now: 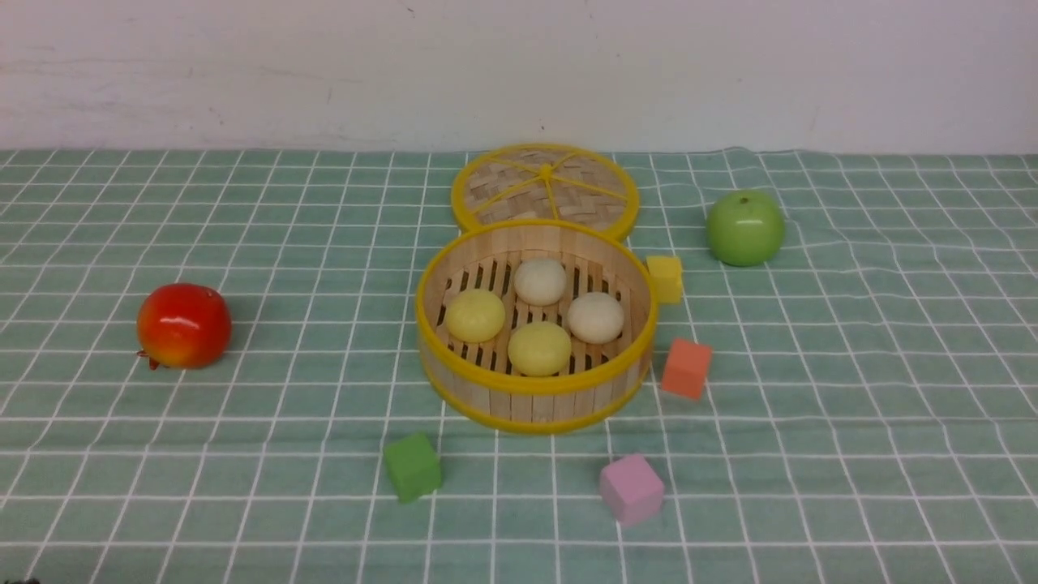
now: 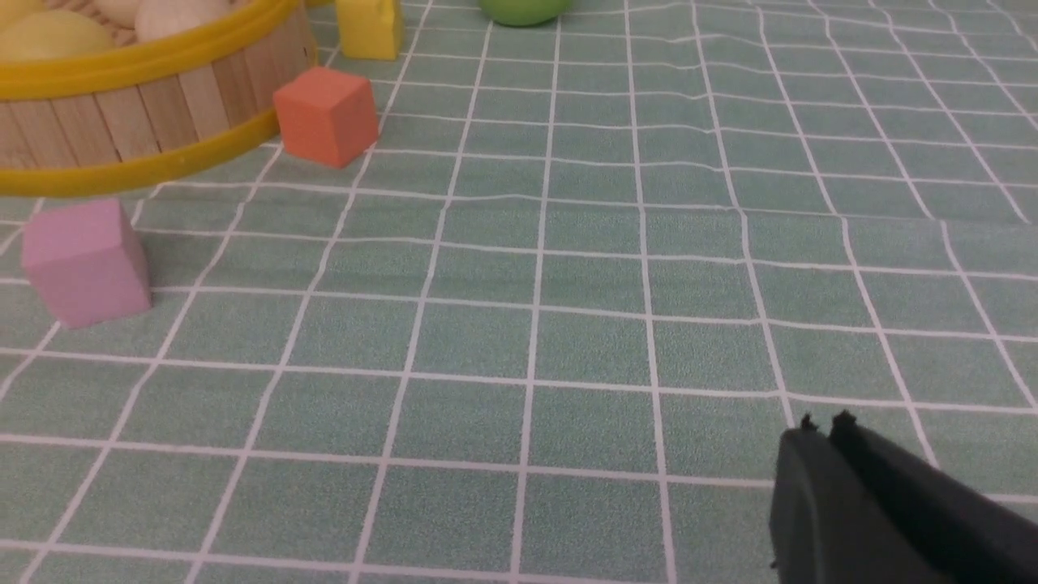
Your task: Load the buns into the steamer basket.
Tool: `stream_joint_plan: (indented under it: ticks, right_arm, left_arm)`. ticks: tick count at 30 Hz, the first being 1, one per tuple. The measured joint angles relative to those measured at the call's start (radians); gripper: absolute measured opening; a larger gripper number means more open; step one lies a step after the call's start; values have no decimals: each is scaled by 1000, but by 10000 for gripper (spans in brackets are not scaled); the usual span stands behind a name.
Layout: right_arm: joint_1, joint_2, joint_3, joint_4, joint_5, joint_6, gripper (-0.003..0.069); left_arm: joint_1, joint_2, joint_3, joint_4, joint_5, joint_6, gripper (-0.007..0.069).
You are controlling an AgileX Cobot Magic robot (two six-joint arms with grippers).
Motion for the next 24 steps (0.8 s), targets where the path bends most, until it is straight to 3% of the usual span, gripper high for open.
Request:
stream_joint_plan:
  ticks: [3,24]
  right_arm:
    - [0,-1,0,0,0,0,19]
    - [0,-1,0,0,0,0,39]
  left_arm:
    - [12,-2,5,0,88,-14,-13]
    - [12,-2,5,0,92,-19,-13]
